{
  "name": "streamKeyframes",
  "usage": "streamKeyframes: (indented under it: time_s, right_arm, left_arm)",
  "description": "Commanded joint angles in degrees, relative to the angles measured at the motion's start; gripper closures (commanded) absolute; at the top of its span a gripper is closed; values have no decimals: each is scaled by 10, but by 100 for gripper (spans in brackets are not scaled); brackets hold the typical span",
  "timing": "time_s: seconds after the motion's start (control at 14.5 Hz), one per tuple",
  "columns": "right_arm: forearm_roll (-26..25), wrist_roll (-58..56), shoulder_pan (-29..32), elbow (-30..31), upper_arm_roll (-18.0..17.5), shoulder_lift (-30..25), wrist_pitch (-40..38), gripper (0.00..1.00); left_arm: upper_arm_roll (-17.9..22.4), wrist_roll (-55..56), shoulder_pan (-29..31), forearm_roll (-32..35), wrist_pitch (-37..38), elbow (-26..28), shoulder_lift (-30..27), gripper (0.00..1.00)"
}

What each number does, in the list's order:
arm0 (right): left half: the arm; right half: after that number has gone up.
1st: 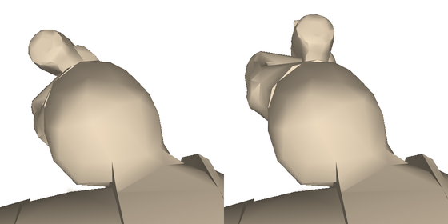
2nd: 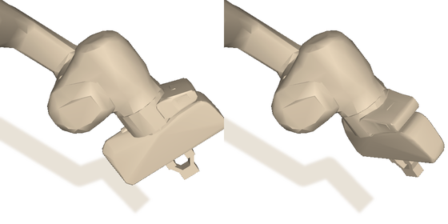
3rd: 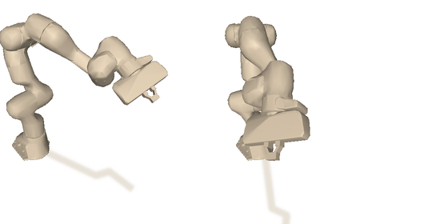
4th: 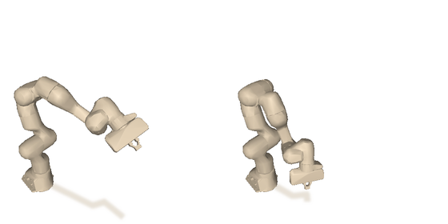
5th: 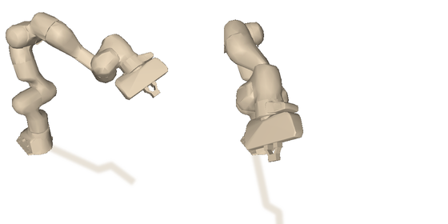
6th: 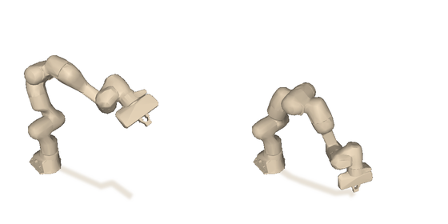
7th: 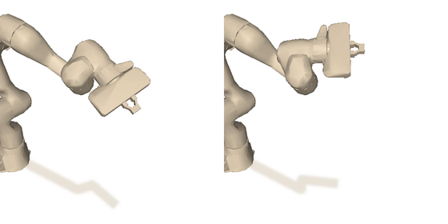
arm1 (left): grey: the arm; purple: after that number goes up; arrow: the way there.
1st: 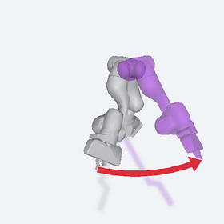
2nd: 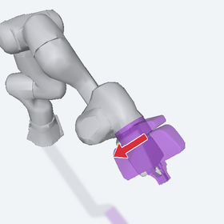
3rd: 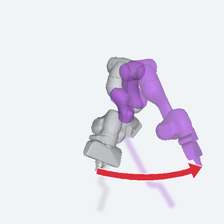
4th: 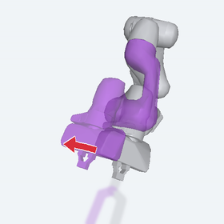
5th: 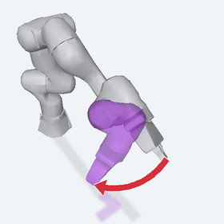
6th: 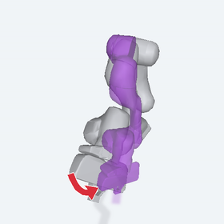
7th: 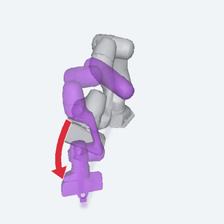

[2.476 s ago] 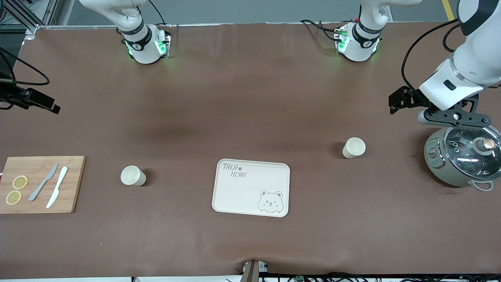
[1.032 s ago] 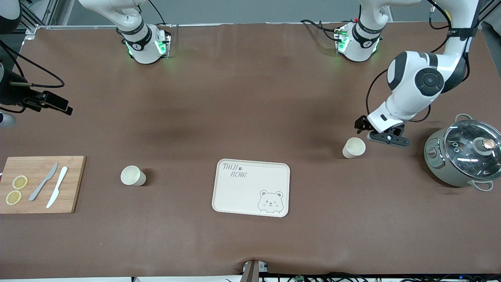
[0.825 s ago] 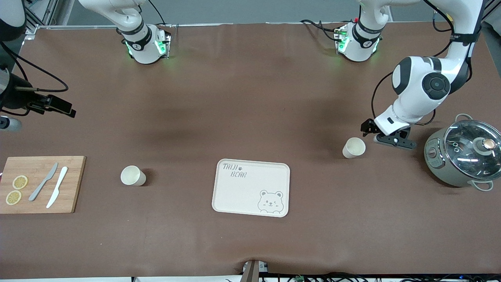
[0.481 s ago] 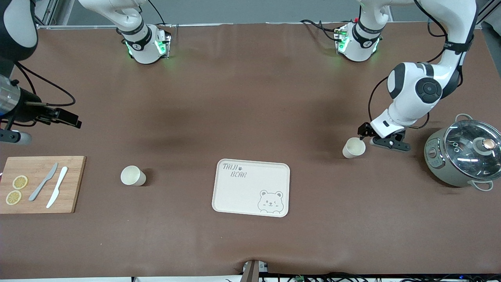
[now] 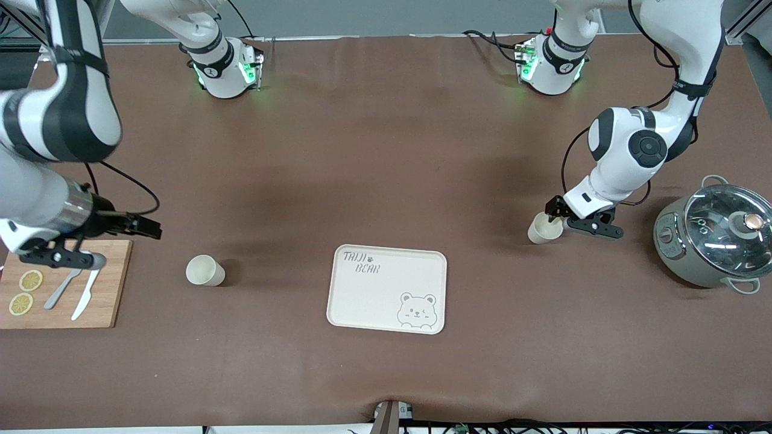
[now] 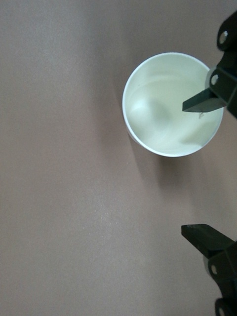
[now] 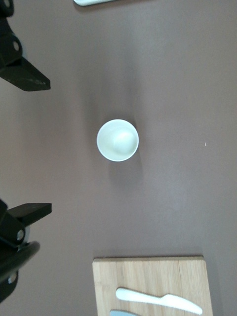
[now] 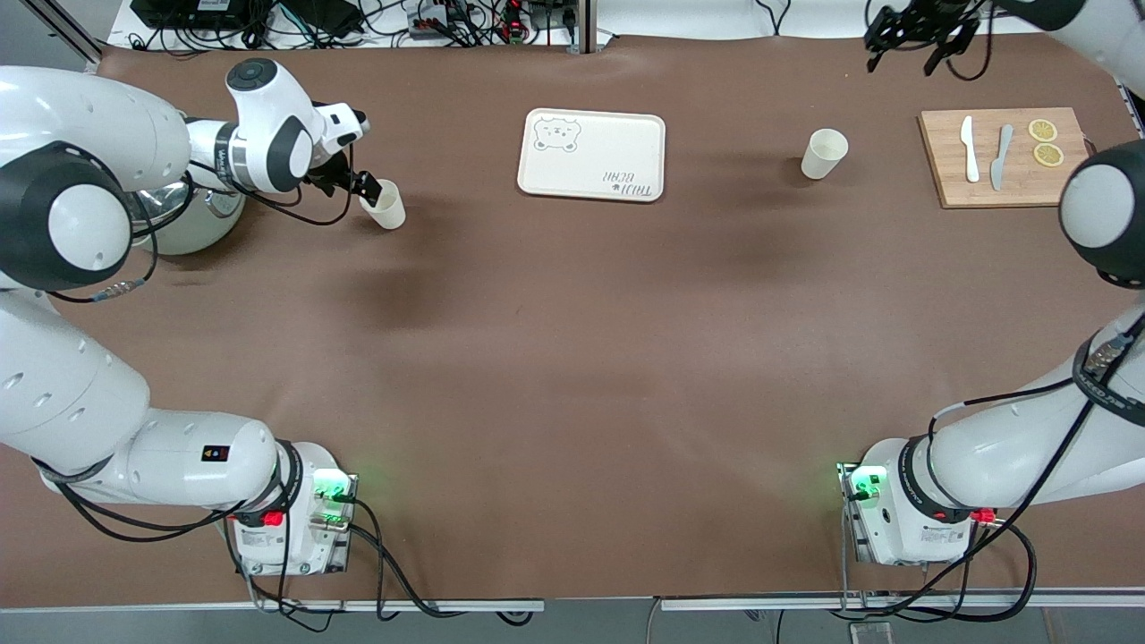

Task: Place white IKEA cup upright on tray with both arms
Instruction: 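Grasp the white cups with the left gripper and the right gripper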

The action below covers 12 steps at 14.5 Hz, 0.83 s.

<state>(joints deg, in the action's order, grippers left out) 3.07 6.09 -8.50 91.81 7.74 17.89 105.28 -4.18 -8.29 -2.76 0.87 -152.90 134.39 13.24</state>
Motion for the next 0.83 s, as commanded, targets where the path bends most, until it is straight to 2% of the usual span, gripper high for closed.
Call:
streamKeyframes:
  time_s: [0.0,0.21,0.41,0.48,0.55,0.76]
  right_arm:
    - [-3,-1,-3,-6,3,31,26,0]
    - [-3,-21,-4,-3,3,67,73,0]
    - [-3,-73,1,28,3,86,150,0]
    - [-3,-78,1,36,3,90,166,0]
    - [-3,-82,1,45,3,95,180,0]
    - [-3,-114,5,74,3,102,231,0]
  left_arm:
    - [-2,-9,-2,-3,-28,-2,15,0]
    - [-4,-10,-4,-2,-48,-14,43,0]
    - [-8,-7,-2,-3,-50,-17,50,0]
    - [-7,5,-3,-7,-50,-16,50,74]
    - [-7,-8,-1,0,-50,-15,50,100]
    - [-7,-18,1,0,-50,-16,49,100]
